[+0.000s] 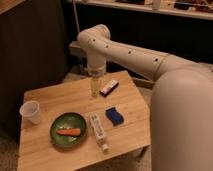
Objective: Move the arm in a circular motion
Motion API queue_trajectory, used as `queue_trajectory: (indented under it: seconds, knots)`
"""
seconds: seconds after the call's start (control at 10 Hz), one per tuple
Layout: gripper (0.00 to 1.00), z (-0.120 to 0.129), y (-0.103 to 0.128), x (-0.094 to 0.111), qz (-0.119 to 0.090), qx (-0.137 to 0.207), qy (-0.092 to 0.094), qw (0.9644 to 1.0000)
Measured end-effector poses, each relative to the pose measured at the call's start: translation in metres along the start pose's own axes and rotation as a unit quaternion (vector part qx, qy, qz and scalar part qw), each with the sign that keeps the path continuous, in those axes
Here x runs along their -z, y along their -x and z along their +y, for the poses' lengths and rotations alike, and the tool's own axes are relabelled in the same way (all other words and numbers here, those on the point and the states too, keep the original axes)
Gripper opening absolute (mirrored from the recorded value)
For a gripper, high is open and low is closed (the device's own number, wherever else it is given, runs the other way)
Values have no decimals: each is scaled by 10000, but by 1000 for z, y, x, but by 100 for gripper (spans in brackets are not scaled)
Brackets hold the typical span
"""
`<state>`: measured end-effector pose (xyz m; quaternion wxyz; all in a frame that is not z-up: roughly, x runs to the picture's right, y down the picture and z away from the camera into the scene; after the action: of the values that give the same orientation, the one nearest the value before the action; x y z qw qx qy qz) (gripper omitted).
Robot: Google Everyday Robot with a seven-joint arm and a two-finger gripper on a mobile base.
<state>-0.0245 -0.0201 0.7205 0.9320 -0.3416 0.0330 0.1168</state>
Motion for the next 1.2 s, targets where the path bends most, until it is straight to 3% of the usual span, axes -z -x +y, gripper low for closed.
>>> queue_trajectory:
  seconds: [0.1, 0.5, 0.7, 0.9, 1.2]
  knots:
    - [80, 1, -10, 2, -58, -107, -54, 9999]
    - [80, 1, -9, 2, -92, -119, -75, 9999]
    - [80, -2, 0, -2, -92, -77, 81, 9999]
    - [80, -23, 18, -30, -23, -216, 458, 9987]
    - [80, -60, -4, -92, 87, -646, 783, 9948]
